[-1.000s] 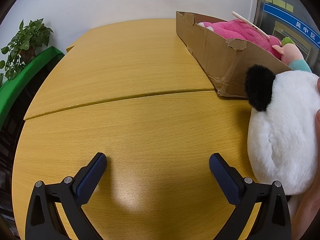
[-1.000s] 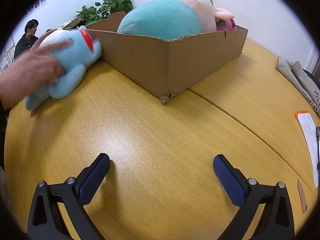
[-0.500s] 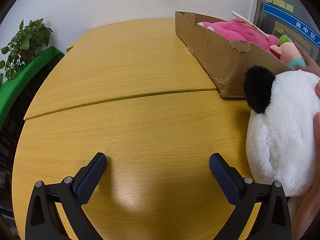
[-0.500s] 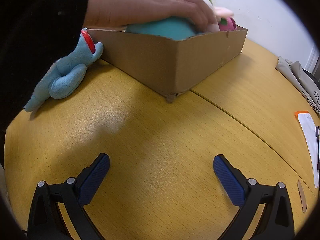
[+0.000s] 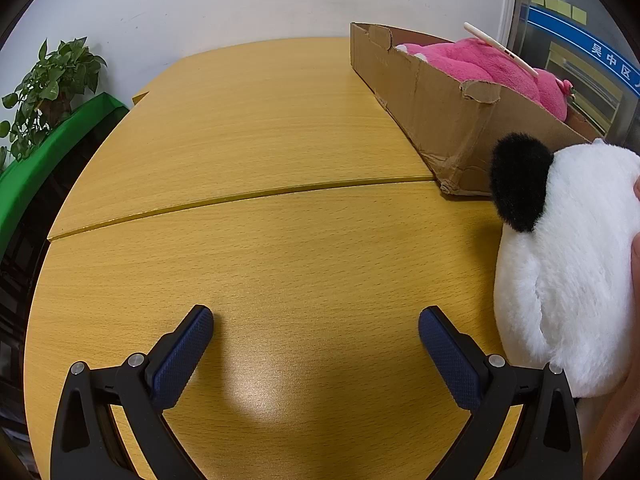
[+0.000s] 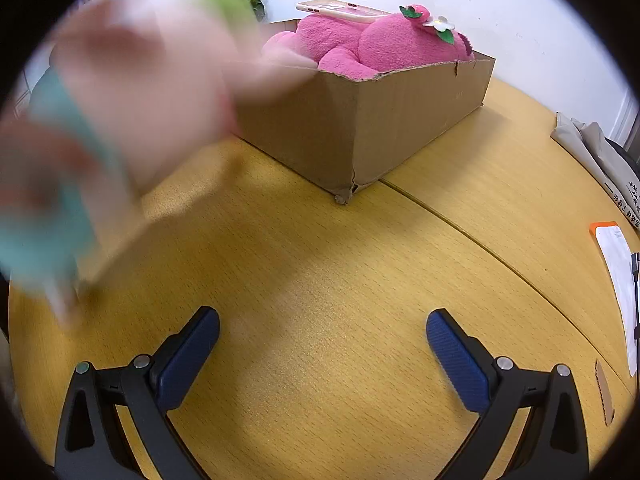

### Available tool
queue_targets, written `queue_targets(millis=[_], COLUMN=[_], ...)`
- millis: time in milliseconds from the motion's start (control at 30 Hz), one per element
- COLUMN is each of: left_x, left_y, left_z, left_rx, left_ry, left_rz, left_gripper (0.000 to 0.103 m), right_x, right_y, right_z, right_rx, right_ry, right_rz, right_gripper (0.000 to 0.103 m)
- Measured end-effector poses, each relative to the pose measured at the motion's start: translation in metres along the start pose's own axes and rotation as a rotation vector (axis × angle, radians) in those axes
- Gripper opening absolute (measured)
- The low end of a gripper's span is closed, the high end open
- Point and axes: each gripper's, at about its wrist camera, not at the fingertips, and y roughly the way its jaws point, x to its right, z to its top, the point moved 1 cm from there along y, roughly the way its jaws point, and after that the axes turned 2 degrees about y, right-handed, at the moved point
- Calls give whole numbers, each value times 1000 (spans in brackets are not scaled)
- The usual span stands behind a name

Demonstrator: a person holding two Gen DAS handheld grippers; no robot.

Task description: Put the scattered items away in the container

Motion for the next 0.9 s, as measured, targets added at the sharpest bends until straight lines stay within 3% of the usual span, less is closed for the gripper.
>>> queue_targets(millis=[900], left_x=[1], left_y=[0], left_z=[0], left_rx=[0], left_ry=[-8], left_rz=[6], left_gripper=[103], right_x=[1], right_y=[2], right_z=[-1], right_rx=[0], right_ry=[0], right_rz=[0], right_gripper=[103])
